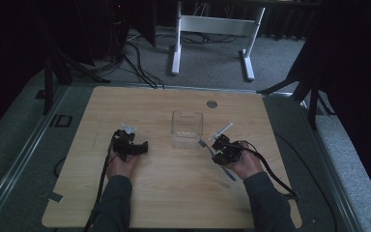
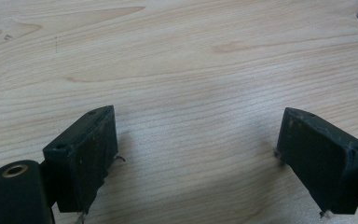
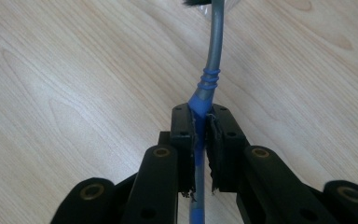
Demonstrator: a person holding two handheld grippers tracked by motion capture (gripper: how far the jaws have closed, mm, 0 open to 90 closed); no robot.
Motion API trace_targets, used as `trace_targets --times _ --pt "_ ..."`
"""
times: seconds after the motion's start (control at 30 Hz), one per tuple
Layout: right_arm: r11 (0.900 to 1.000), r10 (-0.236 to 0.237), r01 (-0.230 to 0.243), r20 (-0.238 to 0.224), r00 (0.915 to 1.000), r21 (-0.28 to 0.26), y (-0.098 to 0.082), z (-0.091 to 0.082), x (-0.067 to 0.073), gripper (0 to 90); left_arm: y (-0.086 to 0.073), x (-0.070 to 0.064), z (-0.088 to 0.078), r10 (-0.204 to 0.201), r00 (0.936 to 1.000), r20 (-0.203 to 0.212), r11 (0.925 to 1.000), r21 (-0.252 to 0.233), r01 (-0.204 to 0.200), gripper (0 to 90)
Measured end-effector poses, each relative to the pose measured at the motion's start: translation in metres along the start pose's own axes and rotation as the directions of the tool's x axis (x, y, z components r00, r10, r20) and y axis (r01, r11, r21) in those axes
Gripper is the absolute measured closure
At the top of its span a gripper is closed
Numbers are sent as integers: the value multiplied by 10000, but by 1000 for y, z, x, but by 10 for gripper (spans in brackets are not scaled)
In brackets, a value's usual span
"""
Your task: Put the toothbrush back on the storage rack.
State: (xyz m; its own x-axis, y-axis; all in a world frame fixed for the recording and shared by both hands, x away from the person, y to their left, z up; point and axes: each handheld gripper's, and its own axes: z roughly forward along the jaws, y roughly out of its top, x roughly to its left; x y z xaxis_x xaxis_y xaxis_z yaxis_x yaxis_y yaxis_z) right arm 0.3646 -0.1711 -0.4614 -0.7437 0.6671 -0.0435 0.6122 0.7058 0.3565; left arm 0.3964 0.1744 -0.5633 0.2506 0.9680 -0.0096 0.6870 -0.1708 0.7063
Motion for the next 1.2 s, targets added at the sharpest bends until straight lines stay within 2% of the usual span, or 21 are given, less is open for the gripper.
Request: trace_targets --times 0.5,1.2 --pt "9962 207 -197 110 9997 -844 1 -6 -1 812 0 0 0 18 10000 1 10000 15 -18 124" --pt "9798 430 -398 121 9990 -1961 1 -17 -3 812 0 0 0 14 10000 -1 10000 11 -14 124"
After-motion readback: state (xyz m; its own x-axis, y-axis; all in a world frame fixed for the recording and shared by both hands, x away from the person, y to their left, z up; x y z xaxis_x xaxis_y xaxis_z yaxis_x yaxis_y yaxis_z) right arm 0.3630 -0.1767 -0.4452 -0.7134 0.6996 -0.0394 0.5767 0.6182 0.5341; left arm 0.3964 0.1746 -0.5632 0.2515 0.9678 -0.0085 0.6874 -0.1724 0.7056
